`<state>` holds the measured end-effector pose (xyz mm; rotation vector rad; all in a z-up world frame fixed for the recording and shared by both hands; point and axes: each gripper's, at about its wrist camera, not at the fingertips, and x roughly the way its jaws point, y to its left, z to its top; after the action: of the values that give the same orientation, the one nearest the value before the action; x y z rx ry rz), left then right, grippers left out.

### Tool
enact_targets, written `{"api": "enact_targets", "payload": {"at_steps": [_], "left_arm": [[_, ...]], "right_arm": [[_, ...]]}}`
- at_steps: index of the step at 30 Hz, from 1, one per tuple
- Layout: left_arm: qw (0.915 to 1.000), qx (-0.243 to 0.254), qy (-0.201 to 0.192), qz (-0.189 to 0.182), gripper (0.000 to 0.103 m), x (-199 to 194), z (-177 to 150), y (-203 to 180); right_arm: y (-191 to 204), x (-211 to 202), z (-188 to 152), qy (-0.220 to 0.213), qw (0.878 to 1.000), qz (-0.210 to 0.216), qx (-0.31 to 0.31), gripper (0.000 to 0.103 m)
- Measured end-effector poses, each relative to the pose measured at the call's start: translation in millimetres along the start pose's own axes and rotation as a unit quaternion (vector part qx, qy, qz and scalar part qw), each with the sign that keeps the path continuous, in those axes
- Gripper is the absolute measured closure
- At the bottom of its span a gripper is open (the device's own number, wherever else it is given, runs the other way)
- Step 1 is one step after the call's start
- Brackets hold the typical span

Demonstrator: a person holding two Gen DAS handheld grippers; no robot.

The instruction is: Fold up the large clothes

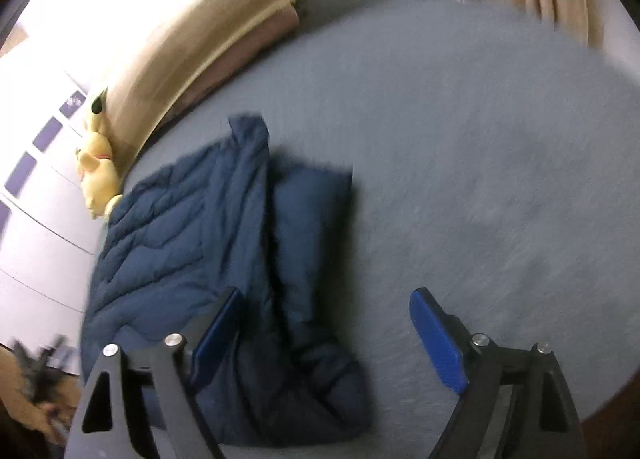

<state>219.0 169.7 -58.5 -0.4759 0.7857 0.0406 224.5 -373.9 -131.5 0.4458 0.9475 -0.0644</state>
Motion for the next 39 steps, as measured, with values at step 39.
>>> {"api": "enact_targets", "payload": {"at_steps": [39], "left_arm": [[0.9915, 0.105, -0.002, 0.078, 0.029, -4.0, -94.5, -82.7]], "right_arm": [[277.8, 198.4, 70.7, 0.056, 0.964, -0.111, -0.233, 0.002]]}}
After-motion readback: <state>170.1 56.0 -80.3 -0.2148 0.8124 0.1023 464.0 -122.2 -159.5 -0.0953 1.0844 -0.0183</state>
